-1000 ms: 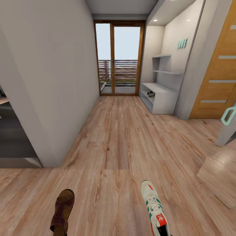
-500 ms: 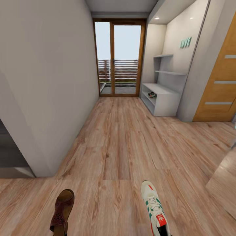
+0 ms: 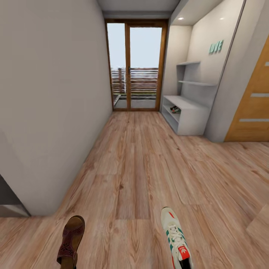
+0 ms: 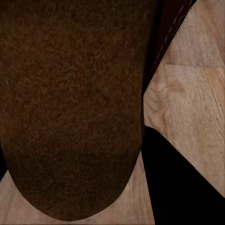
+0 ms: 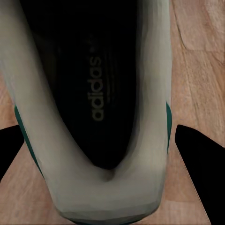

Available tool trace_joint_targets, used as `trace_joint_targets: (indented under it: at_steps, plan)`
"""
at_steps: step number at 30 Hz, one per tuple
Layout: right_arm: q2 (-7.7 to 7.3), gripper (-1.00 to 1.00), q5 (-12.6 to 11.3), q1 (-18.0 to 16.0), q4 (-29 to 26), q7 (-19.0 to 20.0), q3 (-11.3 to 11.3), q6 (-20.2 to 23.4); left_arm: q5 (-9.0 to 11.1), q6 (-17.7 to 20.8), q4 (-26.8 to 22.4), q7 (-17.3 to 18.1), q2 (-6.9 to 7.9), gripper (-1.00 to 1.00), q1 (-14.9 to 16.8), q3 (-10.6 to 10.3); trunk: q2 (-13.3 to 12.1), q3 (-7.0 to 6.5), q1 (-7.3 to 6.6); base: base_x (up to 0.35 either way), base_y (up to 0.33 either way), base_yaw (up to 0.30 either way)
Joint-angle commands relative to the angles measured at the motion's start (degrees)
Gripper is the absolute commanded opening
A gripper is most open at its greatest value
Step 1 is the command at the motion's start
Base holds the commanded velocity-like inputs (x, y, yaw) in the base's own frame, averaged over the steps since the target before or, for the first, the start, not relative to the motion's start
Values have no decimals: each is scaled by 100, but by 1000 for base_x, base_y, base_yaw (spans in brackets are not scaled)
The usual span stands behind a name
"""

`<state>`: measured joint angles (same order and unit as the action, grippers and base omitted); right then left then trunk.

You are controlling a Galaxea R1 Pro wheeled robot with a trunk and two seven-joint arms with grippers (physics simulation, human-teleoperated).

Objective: Pick up the two gym shoes and the two sandals from the corridor floor and place them onto the hallstand (shoe rack) in the corridor, making sure they are on the rack and not on the floor. Arrange them so the two gym shoes are next to each other and the two sandals are next to each other.

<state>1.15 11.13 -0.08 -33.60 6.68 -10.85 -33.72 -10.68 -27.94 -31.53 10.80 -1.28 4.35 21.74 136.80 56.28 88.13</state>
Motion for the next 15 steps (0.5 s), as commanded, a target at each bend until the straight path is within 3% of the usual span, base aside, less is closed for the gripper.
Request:
trace_joint_targets:
  at_steps: [1,15]
  plan:
    - [9,-100,31,-1,-6,53,-48,-12,-66,-19,-2,36,-7,-100,5,50,2,4,3,340,0,0]
    - [9,-100,30,-1,-6,53,-48,-12,-66,-19,-2,36,-9,-100,5,50,2,4,3,340,0,0]
